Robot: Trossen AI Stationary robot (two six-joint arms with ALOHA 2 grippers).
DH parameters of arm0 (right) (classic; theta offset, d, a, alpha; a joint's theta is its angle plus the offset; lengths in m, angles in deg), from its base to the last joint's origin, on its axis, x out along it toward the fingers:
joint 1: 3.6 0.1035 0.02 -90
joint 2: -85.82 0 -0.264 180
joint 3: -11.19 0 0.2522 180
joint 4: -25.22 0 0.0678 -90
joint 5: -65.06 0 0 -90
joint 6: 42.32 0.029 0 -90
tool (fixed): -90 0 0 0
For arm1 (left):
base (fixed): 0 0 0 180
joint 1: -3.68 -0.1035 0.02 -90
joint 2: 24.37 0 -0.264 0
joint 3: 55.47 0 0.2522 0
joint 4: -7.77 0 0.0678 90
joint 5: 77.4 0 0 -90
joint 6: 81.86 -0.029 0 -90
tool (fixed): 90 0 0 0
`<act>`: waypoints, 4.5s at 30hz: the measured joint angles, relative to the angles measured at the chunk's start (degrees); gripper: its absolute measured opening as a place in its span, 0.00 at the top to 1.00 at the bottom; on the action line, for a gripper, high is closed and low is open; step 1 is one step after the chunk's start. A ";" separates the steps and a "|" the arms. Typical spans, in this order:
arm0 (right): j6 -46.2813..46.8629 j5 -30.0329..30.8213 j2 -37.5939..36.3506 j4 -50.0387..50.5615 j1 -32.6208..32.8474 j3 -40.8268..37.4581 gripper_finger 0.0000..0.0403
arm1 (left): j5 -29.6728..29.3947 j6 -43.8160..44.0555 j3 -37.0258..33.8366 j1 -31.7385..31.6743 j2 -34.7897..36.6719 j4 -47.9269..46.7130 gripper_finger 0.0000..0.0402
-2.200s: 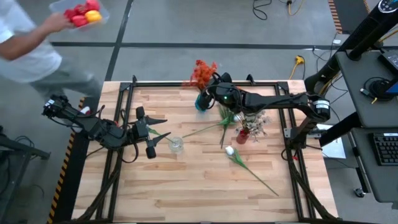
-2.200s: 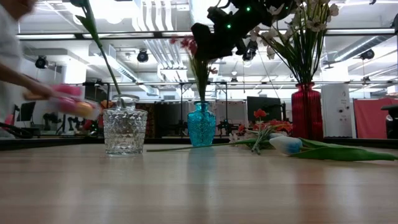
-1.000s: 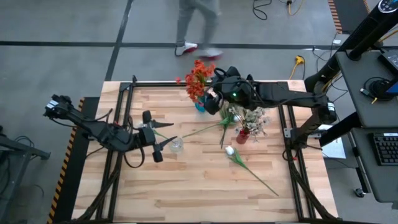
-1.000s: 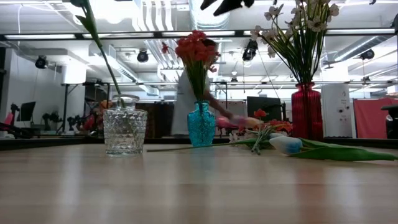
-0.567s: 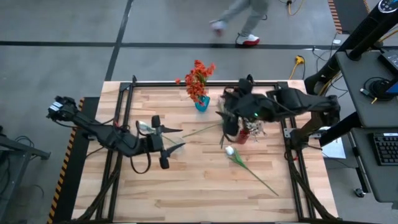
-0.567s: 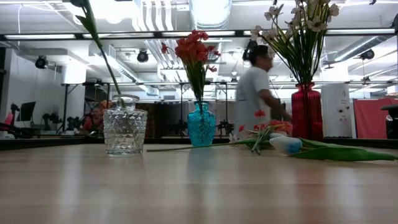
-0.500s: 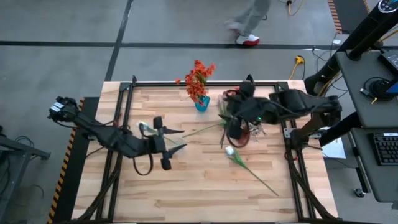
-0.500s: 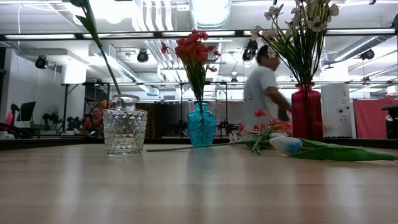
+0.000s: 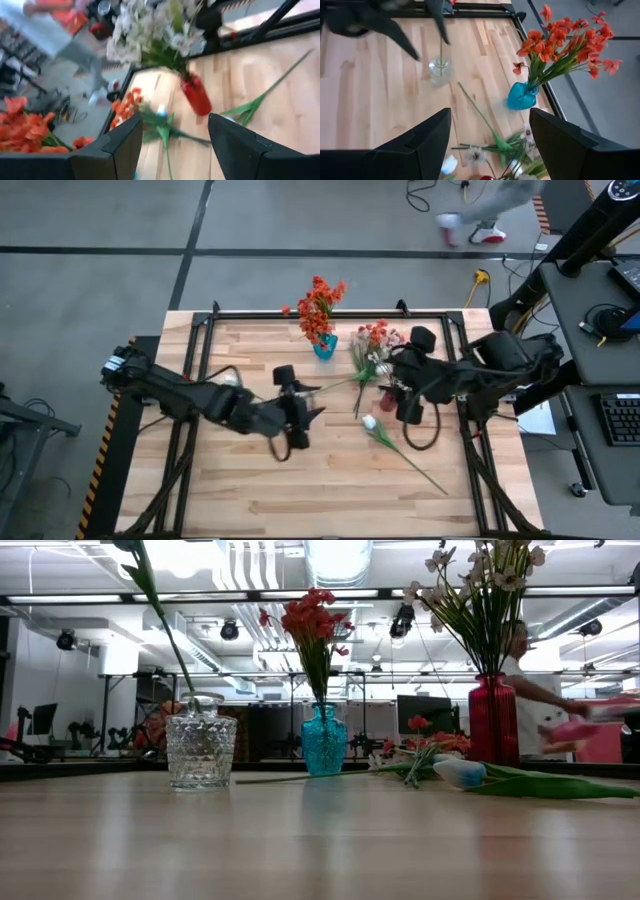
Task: Sort flowers into vase by color
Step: Put the top white flower into the transparent vase
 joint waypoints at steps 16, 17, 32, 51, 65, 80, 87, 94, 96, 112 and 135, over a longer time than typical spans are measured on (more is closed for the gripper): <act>2.14 3.53 -6.95 -0.32 3.89 -7.70 0.36 | 15.31 8.94 0.73 -8.83 -15.64 -3.68 0.48; 2.14 3.55 -7.04 -0.34 3.87 -8.22 0.36 | 16.34 9.22 0.73 -9.63 -16.43 -3.65 0.48; 1.59 11.57 -9.76 -2.32 4.22 -12.22 0.36 | 23.57 5.90 0.60 -18.95 -27.36 0.22 0.48; -2.93 14.99 -19.31 -11.31 4.22 -19.09 0.36 | 34.10 -3.16 -0.64 -27.52 -30.77 7.65 0.54; -2.91 14.92 -19.05 -11.32 4.22 -19.98 0.36 | 34.12 -2.39 -4.80 -29.87 -30.78 10.93 0.62; -2.87 14.89 -18.22 -11.98 4.22 -19.98 0.36 | 34.14 0.42 -5.09 -29.74 -30.76 10.87 0.64; -2.87 14.89 -17.96 -12.17 4.23 -19.98 0.36 | 34.09 0.67 -5.09 -29.74 -30.76 10.90 0.79; -2.85 14.87 -17.94 -12.18 4.23 -19.98 0.36 | 34.07 0.70 -5.09 -29.74 -30.76 10.89 0.99; -2.85 14.87 -17.94 -12.19 4.22 -19.98 0.36 | 34.07 1.03 -5.09 -29.74 -30.76 10.87 0.99; -2.83 14.79 -17.92 -12.50 4.24 -19.98 0.36 | 34.05 1.67 -2.71 -29.37 -30.11 10.44 1.00; -1.79 14.69 -17.92 -12.61 4.23 -19.98 0.36 | 34.13 2.73 -5.20 -29.00 -27.68 10.05 0.73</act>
